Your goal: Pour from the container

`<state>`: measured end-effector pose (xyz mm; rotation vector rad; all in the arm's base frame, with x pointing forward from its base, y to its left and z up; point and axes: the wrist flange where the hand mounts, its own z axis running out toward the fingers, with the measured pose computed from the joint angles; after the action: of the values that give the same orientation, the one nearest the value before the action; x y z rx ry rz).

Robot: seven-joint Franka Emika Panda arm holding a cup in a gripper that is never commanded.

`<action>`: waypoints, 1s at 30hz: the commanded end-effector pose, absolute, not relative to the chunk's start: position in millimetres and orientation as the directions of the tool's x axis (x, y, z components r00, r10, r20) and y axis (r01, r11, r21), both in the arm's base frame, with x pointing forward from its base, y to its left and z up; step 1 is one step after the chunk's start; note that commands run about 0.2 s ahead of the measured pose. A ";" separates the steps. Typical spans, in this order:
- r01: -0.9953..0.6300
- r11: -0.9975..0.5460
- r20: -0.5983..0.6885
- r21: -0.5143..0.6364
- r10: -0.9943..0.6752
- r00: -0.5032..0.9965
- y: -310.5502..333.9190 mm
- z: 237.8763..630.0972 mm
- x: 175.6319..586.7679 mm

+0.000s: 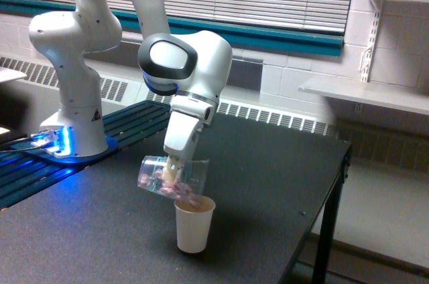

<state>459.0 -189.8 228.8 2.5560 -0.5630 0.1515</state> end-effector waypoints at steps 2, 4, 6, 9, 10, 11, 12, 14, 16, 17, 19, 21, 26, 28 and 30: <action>-0.451 -0.760 0.230 0.468 -0.388 0.893 -203.4 234.7 454.5; -0.455 -0.756 0.231 0.469 -0.392 0.890 -206.1 234.6 452.2; -0.457 -0.756 0.231 0.469 -0.394 0.889 -207.9 234.5 450.8; -0.462 -0.753 0.234 0.469 -0.399 0.887 -210.5 235.4 449.4; -0.464 -0.752 0.235 0.468 -0.400 0.886 -211.5 235.8 449.0; -0.466 -0.751 0.236 0.467 -0.402 0.885 -212.4 236.3 448.5; -0.467 -0.751 0.238 0.467 -0.402 0.884 -213.1 236.8 448.2; -0.469 -0.750 0.239 0.466 -0.403 0.883 -214.0 238.1 448.1; -0.470 -0.750 0.241 0.466 -0.403 0.883 -214.9 239.7 448.2; -0.470 -0.750 0.242 0.465 -0.403 0.882 -215.3 240.4 448.3; -0.474 -0.749 0.246 0.464 -0.404 0.881 -216.1 242.6 449.0; -0.474 -0.749 0.249 0.463 -0.404 0.880 -216.4 244.5 449.9; -0.465 -0.752 0.250 0.468 -0.392 0.886 -214.2 249.9 454.5; -0.463 -0.752 0.255 0.469 -0.387 0.886 -213.2 253.1 457.1; -0.460 -0.753 0.256 0.470 -0.383 0.888 -212.0 254.8 458.6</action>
<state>450.6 -215.4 242.9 2.5205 -0.6284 0.1685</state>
